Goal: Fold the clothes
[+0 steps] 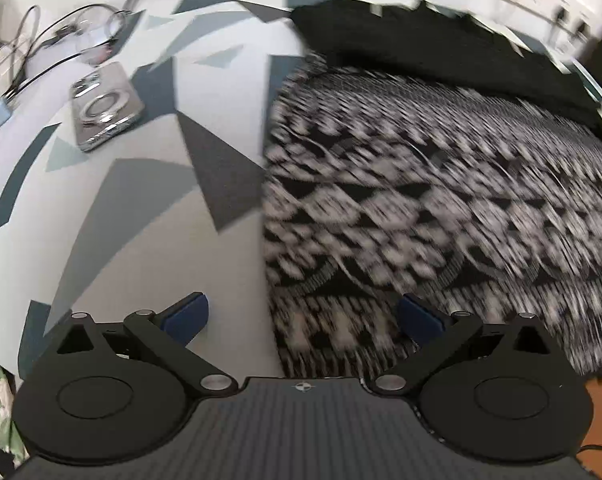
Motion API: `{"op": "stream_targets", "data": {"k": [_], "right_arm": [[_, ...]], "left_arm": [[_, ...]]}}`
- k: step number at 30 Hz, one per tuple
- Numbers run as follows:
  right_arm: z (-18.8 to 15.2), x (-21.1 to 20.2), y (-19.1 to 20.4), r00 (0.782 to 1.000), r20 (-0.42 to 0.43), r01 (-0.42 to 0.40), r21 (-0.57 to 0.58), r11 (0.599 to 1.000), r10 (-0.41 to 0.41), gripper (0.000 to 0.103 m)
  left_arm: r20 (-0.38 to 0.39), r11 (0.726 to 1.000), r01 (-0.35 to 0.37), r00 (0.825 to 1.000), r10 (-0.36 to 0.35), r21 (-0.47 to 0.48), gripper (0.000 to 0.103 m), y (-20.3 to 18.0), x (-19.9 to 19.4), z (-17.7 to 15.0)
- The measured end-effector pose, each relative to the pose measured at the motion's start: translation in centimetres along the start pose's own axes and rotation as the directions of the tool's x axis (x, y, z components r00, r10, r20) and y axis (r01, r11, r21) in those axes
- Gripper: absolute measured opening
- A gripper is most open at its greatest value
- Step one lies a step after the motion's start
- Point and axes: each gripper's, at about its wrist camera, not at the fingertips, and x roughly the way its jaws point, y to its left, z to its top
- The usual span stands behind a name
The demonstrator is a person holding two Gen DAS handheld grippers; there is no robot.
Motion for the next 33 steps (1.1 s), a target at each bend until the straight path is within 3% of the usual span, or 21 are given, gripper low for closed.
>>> {"op": "stream_targets", "data": {"k": [4, 6, 7, 8, 9, 10, 11, 13, 20, 25, 33], "right_arm": [[-2.4, -1.4, -0.7, 1.000, 0.003, -0.030, -0.008, 1.000, 0.030, 0.102], [-3.5, -1.9, -0.6, 1.000, 0.013, -0.028, -0.028, 0.999, 0.028, 0.101], [-3.8, -2.1, -0.4, 0.999, 0.025, -0.029, -0.039, 0.999, 0.029, 0.094], [-4.1, -2.4, -0.1, 0.999, 0.035, -0.032, -0.045, 0.998, 0.033, 0.085], [-4.3, -2.7, 0.1, 0.998, 0.043, -0.039, -0.043, 0.998, 0.041, 0.080], [-4.4, -3.1, 0.3, 0.997, 0.051, -0.048, -0.043, 0.998, 0.050, 0.066], [-4.4, -3.4, 0.5, 0.996, 0.060, -0.059, -0.043, 0.997, 0.061, 0.046], [-4.3, -3.8, 0.4, 0.993, 0.073, -0.086, -0.035, 0.996, 0.088, 0.017], [-4.4, -6.5, -2.9, 0.969, 0.113, -0.232, 0.109, 0.967, 0.220, 0.014], [-3.9, -10.3, -4.4, 0.945, 0.177, -0.298, 0.120, 0.947, 0.275, 0.014], [1.0, -11.8, -3.7, 0.917, 0.280, -0.314, 0.074, 0.946, 0.283, 0.014]], "left_arm": [[0.007, 0.999, 0.034, 0.999, -0.034, 0.034, 0.102, -0.9, -0.7, -1.9], [0.026, 0.999, 0.035, 0.999, -0.036, 0.030, 0.093, -1.0, -1.0, -2.3], [0.035, 0.999, 0.040, 0.999, -0.041, 0.032, 0.089, -1.1, -1.2, -2.3], [0.045, 0.998, 0.047, 0.998, -0.049, 0.041, 0.075, -1.3, -1.4, -2.3], [0.055, 0.997, 0.057, 0.997, -0.060, 0.054, 0.053, -1.4, -1.7, -2.2], [0.062, 0.996, 0.063, 0.996, -0.067, 0.062, 0.040, -1.6, -1.9, -2.2], [0.065, 0.996, 0.065, 0.996, -0.069, 0.064, 0.016, -1.7, -2.1, -2.2], [0.070, 0.995, 0.068, 0.995, -0.072, 0.069, 0.014, -1.8, -2.4, -2.2], [0.126, 0.988, 0.150, 0.980, -0.153, 0.035, 0.013, 0.1, -6.0, -2.8], [0.187, 0.981, 0.193, 0.963, -0.195, 0.027, 0.013, 0.7, -9.1, -3.0], [0.316, 0.979, 0.203, 0.929, -0.193, 0.004, 0.013, 0.7, -10.1, 2.5]]}}
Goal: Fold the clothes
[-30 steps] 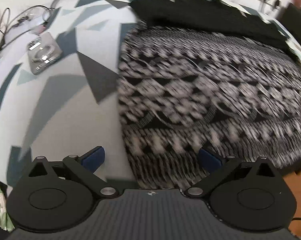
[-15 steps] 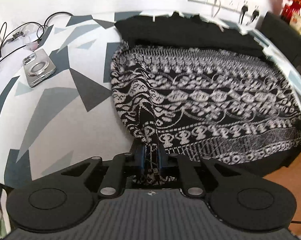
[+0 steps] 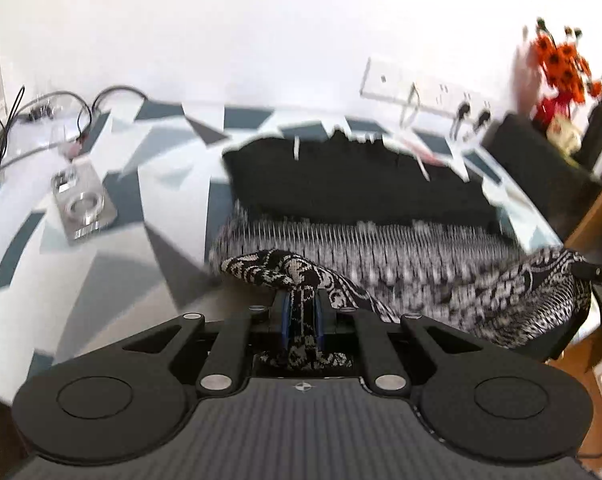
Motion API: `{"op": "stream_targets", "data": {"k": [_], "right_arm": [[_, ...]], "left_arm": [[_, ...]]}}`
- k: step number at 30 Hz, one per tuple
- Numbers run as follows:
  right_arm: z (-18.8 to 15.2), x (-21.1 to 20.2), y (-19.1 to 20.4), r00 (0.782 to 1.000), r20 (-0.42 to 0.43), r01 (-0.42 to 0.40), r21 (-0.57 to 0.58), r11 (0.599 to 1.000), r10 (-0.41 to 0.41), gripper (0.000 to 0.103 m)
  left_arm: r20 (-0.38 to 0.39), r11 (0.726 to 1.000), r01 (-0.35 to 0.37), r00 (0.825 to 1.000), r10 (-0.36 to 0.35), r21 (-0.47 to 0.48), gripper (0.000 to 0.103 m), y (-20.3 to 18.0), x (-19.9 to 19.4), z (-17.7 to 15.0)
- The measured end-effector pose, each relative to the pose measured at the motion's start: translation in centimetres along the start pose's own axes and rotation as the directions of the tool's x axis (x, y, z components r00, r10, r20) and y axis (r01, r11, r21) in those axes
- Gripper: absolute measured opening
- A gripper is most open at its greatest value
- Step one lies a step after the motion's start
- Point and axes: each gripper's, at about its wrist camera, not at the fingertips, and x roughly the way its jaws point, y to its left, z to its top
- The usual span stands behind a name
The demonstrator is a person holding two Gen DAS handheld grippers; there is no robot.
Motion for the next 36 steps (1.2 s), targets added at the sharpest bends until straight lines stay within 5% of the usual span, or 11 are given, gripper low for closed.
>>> {"op": "stream_targets", "data": {"k": [6, 15, 21, 25, 31, 34, 36], "right_arm": [[4.9, 3.6, 1.2, 0.998, 0.065, 0.019, -0.026, 0.999, -0.017, 0.014], [10.4, 11.0, 0.4, 0.997, 0.067, 0.039, 0.040, 0.998, -0.041, 0.014], [12.4, 17.7, 0.9, 0.994, 0.042, 0.108, -0.043, 0.993, -0.106, 0.014], [12.7, 22.8, 0.1, 0.990, -0.019, 0.140, -0.051, 0.989, -0.142, 0.014], [12.6, 25.9, -0.8, 0.989, -0.059, 0.131, -0.027, 0.991, -0.133, 0.018], [13.2, 24.3, -1.6, 0.994, -0.069, 0.092, 0.057, 0.994, -0.088, 0.026], [13.5, 22.2, -2.2, 0.998, -0.032, 0.063, 0.095, 0.993, -0.060, 0.033]], "left_arm": [[0.060, 0.999, -0.030, 0.998, 0.031, -0.014, 0.013, 0.0, 2.9, 4.9], [0.050, 0.997, -0.076, 0.996, 0.077, -0.027, 0.013, 0.7, 10.0, 10.9], [-0.003, 0.989, -0.149, 0.989, 0.149, 0.009, 0.013, 0.3, 17.6, 13.3], [-0.107, 0.986, -0.165, 0.981, 0.162, -0.021, 0.014, 1.4, 22.9, 13.1], [-0.162, 0.992, -0.114, 0.981, 0.103, -0.058, 0.032, 2.6, 23.4, 13.5], [-0.152, 0.993, -0.044, 0.988, 0.027, -0.107, 0.054, 3.5, 20.9, 14.0], [-0.144, 0.994, -0.004, 0.990, -0.012, -0.105, 0.054, 3.8, 19.0, 13.7]]}}
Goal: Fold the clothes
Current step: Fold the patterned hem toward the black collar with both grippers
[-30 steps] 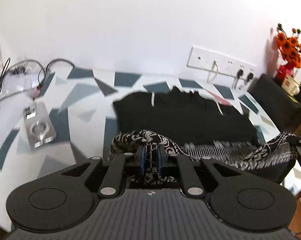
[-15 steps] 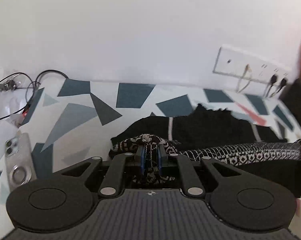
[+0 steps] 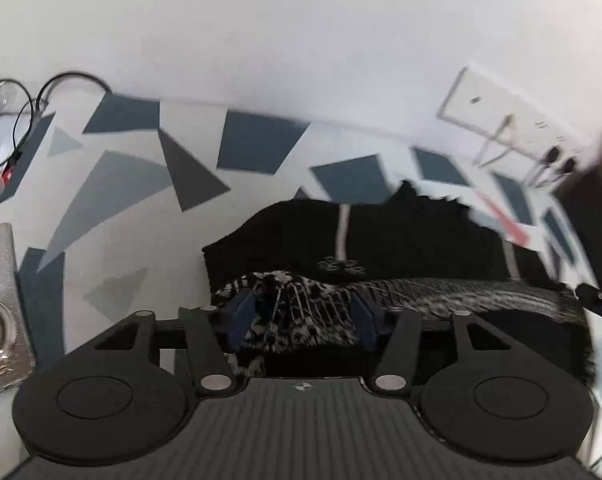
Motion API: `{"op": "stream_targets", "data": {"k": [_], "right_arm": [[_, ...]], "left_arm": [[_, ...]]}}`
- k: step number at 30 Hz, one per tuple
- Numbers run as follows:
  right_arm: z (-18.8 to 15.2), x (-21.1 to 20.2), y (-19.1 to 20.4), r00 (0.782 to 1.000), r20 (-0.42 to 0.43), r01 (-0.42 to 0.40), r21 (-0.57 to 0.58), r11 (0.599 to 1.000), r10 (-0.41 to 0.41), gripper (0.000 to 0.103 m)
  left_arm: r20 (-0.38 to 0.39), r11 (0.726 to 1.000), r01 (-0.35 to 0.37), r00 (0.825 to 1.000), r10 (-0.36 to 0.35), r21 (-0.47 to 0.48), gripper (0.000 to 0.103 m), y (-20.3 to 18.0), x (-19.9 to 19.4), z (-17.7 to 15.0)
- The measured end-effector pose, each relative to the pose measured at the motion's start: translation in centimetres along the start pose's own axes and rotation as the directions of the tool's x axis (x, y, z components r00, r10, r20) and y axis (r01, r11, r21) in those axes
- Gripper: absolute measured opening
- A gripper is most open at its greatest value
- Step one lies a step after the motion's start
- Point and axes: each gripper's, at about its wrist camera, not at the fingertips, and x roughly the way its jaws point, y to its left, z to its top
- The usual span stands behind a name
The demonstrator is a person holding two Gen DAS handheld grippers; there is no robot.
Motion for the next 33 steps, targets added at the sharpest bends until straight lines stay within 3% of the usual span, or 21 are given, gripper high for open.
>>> {"op": "stream_targets", "data": {"k": [3, 7, 14, 16, 17, 18, 19, 22, 27, 33], "right_arm": [[-0.2, -3.2, -1.3, 0.999, 0.032, -0.042, 0.030, 0.999, 0.041, 0.036], [-2.3, -5.9, -2.4, 0.997, 0.020, -0.073, 0.041, 0.996, 0.072, 0.036], [-6.3, -4.3, -2.8, 0.993, -0.109, -0.035, 0.025, 0.999, 0.037, 0.036], [-6.8, -3.7, -2.8, 0.991, -0.130, -0.029, 0.022, 0.999, 0.032, 0.034], [-7.0, -3.4, -2.7, 0.990, -0.141, -0.026, 0.020, 0.999, 0.029, 0.024], [-7.1, -3.2, -2.7, 0.989, -0.148, -0.029, 0.021, 0.999, 0.032, 0.015], [-7.0, -3.4, -2.7, 0.988, -0.149, -0.041, 0.025, 0.999, 0.044, 0.006], [-5.3, -4.8, -2.4, 0.991, -0.080, -0.103, 0.038, 0.994, 0.106, 0.005], [-0.6, -5.5, -1.5, 0.982, 0.082, -0.176, 0.046, 0.983, 0.172, 0.005], [4.6, -1.3, -0.1, 0.973, 0.159, -0.173, 0.038, 0.984, 0.165, 0.005]], "left_arm": [[-0.044, 0.999, 0.053, 0.998, -0.053, 0.002, 0.054, 0.2, -1.5, -1.6], [-0.089, 0.999, 0.045, 0.995, -0.046, -0.010, 0.054, -0.2, -1.1, -4.5], [-0.099, 0.997, 0.017, 0.995, -0.024, -0.072, 0.051, 0.0, 0.3, -6.3], [-0.100, 0.997, 0.012, 0.995, -0.020, -0.076, 0.019, 0.0, 0.3, -6.2], [-0.105, 0.997, 0.011, 0.994, -0.019, -0.082, 0.008, 0.1, 0.3, -6.1], [-0.106, 0.995, 0.015, 0.994, -0.025, -0.097, 0.006, 0.2, 0.0, -5.9], [-0.092, 0.993, 0.028, 0.995, -0.039, -0.118, 0.006, 0.2, -0.7, -5.5], [-0.018, 0.983, 0.072, 0.997, -0.076, -0.166, 0.006, 0.1, -2.8, -3.9], [0.117, 0.985, 0.090, 0.990, -0.073, -0.147, 0.006, -1.3, -4.6, 0.1], [0.200, 0.984, 0.036, 0.980, -0.001, -0.173, 0.005, -1.5, -1.4, 5.2]]}}
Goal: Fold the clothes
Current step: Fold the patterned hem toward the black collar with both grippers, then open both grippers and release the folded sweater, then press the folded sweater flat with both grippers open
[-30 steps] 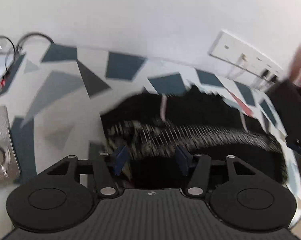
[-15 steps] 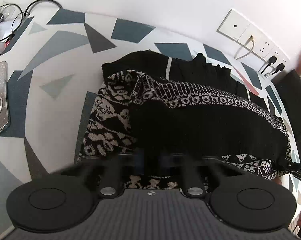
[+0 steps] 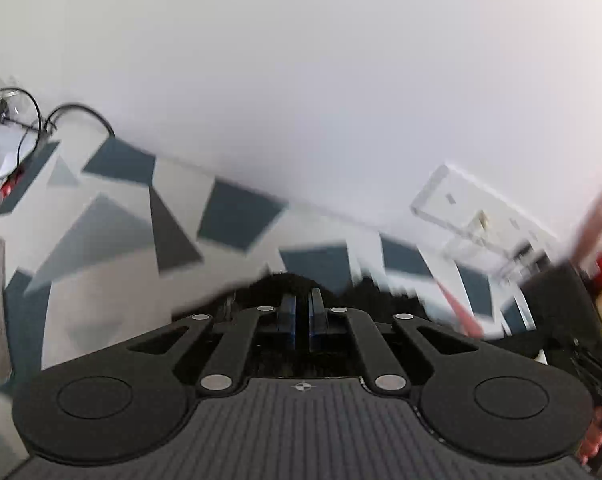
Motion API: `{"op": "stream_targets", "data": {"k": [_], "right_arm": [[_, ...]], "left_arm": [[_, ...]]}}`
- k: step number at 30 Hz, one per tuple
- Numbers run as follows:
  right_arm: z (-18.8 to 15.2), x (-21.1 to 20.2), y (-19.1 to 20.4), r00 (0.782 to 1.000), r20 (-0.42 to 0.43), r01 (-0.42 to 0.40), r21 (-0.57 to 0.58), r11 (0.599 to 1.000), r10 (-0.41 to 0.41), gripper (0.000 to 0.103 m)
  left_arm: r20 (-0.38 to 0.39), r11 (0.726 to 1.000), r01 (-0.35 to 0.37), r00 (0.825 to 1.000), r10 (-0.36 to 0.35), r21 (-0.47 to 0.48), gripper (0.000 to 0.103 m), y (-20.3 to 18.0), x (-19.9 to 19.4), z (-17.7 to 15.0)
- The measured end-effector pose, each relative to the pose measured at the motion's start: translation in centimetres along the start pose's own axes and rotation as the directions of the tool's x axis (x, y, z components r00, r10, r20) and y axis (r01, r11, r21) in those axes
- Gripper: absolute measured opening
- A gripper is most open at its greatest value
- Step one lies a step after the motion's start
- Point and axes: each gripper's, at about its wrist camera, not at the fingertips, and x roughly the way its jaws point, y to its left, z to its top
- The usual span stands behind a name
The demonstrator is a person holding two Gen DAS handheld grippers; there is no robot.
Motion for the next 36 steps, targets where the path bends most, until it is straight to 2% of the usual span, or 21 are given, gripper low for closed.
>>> {"op": "stream_targets", "data": {"k": [3, 6, 10, 12, 13, 14, 15, 16, 17, 18, 20, 23, 25, 27, 31, 36], "right_arm": [[1.2, 3.6, 0.4, 1.000, 0.010, 0.022, -0.018, 1.000, -0.022, 0.004], [1.3, 8.0, 0.0, 0.998, -0.029, 0.060, -0.015, 0.998, -0.061, 0.004], [-0.3, 13.1, -0.3, 0.980, -0.074, 0.174, -0.115, 0.978, -0.183, 0.004], [-1.4, 14.8, -0.7, 0.968, -0.108, 0.208, -0.147, 0.967, -0.225, 0.007], [-1.7, 15.2, -0.8, 0.960, -0.123, 0.231, -0.154, 0.961, -0.250, 0.016], [-2.0, 15.4, -1.0, 0.954, -0.126, 0.253, -0.157, 0.955, -0.273, 0.031], [-2.0, 15.0, -1.1, 0.951, -0.100, 0.277, -0.152, 0.949, -0.293, 0.039], [-1.9, 14.0, -1.0, 0.948, -0.062, 0.302, -0.144, 0.942, -0.313, 0.051], [-1.9, 13.0, -0.9, 0.947, -0.035, 0.313, -0.141, 0.939, -0.321, 0.058], [-1.8, 12.1, -0.8, 0.952, -0.028, 0.299, -0.145, 0.943, -0.306, 0.060], [-1.7, 10.2, -0.6, 0.960, -0.021, 0.271, -0.150, 0.951, -0.278, 0.075], [-2.5, 8.2, -0.5, 0.967, -0.079, 0.229, -0.153, 0.961, -0.243, 0.097], [-3.3, 7.2, -0.2, 0.961, -0.128, 0.224, -0.170, 0.960, -0.247, 0.102], [-4.2, 6.4, 0.1, 0.948, -0.156, 0.245, -0.195, 0.950, -0.277, 0.102], [-5.1, 4.8, 0.3, 0.929, -0.186, 0.285, -0.190, 0.939, -0.319, 0.102], [-5.4, 4.2, -0.4, 0.903, -0.224, 0.323, -0.208, 0.923, -0.367, 0.102]], "left_arm": [[0.011, 0.999, -0.049, 0.999, 0.049, 0.002, 0.005, -0.4, 3.8, 1.0], [-0.011, 0.994, -0.104, 0.994, 0.104, 0.030, 0.005, -0.5, 7.4, 1.0], [-0.085, 0.988, -0.153, 0.984, 0.155, 0.033, 0.007, 0.6, 11.6, 0.3], [-0.096, 0.984, -0.170, 0.980, 0.174, 0.048, 0.013, 1.1, 12.2, 0.3], [-0.080, 0.980, -0.188, 0.978, 0.193, 0.066, 0.027, 1.1, 11.9, 0.6], [-0.063, 0.975, -0.207, 0.975, 0.212, 0.085, 0.051, 1.2, 11.5, 0.9], [-0.044, 0.971, -0.212, 0.975, 0.218, 0.105, 0.069, 1.2, 10.9, 1.2], [-0.025, 0.970, -0.205, 0.977, 0.210, 0.129, 0.071, 1.1, 10.0, 1.4], [-0.005, 0.968, -0.198, 0.980, 0.201, 0.152, 0.071, 1.0, 9.1, 1.6], [-0.002, 0.965, -0.193, 0.981, 0.196, 0.178, 0.074, 0.8, 8.3, 1.6], [-0.035, 0.954, -0.191, 0.978, 0.204, 0.230, 0.081, 0.4, 7.2, 0.9], [-0.133, 0.930, -0.214, 0.956, 0.262, 0.298, 0.086, -0.4, 6.8, -1.7], [-0.186, 0.921, -0.219, 0.939, 0.289, 0.322, 0.088, -0.8, 6.5, -3.4], [-0.223, 0.913, -0.223, 0.924, 0.309, 0.341, 0.092, -1.3, 6.3, -4.9], [-0.241, 0.895, -0.236, 0.908, 0.342, 0.380, 0.098, -2.2, 5.5, -7.0], [-0.255, 0.890, -0.243, 0.899, 0.356, 0.385, 0.102, -2.5, 5.4, -7.7]]}}
